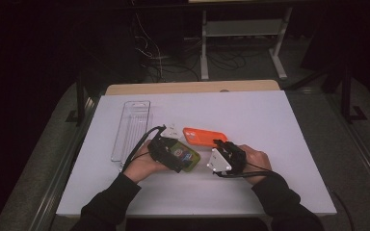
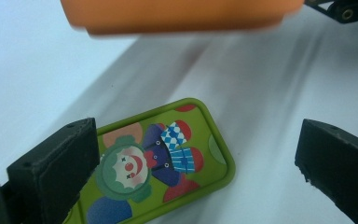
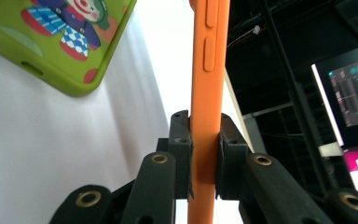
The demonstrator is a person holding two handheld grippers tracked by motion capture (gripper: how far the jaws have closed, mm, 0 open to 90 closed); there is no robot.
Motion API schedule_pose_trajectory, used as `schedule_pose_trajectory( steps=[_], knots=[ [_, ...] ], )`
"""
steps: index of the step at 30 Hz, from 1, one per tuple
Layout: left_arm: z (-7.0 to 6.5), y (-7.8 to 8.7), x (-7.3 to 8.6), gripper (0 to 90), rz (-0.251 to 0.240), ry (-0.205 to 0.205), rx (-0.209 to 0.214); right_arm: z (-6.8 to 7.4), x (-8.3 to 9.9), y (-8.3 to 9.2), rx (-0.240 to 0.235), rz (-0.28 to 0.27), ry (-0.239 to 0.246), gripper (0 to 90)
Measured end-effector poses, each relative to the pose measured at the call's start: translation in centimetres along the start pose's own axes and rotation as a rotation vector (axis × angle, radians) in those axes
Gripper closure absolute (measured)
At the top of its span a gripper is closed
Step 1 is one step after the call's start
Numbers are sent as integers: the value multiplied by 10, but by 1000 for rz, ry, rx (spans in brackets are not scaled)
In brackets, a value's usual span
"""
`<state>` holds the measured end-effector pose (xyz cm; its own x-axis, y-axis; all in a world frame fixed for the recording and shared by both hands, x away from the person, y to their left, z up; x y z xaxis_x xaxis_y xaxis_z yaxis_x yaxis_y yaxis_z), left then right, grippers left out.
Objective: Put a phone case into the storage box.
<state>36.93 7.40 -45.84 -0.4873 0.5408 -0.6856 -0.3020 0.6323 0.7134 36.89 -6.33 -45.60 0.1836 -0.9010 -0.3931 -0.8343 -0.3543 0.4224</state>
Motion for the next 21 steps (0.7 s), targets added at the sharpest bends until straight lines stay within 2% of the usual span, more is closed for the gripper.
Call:
schedule_pose_trajectory(
  steps=[1,2,4,9,12,14,17,21],
  knots=[
    [0,0,0,0,0,2,0,-1,1,0,-4,0,-15,783],
    [1,0,0,0,5,-7,-1,-3,2,0,-9,6,-10,783],
    [1,1,1,0,8,-15,-3,-2,2,1,-18,8,-75,783],
    [1,1,1,0,7,-11,-6,-3,4,1,-58,-2,-165,783],
    [3,2,2,0,21,-32,-12,-5,5,1,-82,-3,-206,783],
    [2,1,1,0,5,-6,-9,-7,6,1,-96,-11,-240,784],
    [4,3,1,0,20,-30,-12,-8,7,1,-127,-23,-303,783],
    [4,3,1,0,15,-15,-10,-8,9,0,-157,-23,-390,783]
  ],
)
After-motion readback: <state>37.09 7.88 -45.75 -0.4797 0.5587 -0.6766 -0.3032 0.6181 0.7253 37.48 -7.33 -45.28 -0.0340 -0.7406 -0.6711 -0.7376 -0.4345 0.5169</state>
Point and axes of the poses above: each handheld gripper's, and its own axes: y roughly backward along the jaws, x roughly out of its underside, z roughly to its left, the point moved 9 cm from there along -y, roughly forward along the jaws, and after that the axes turned 7 degrees about y, right-handed, at the moved point
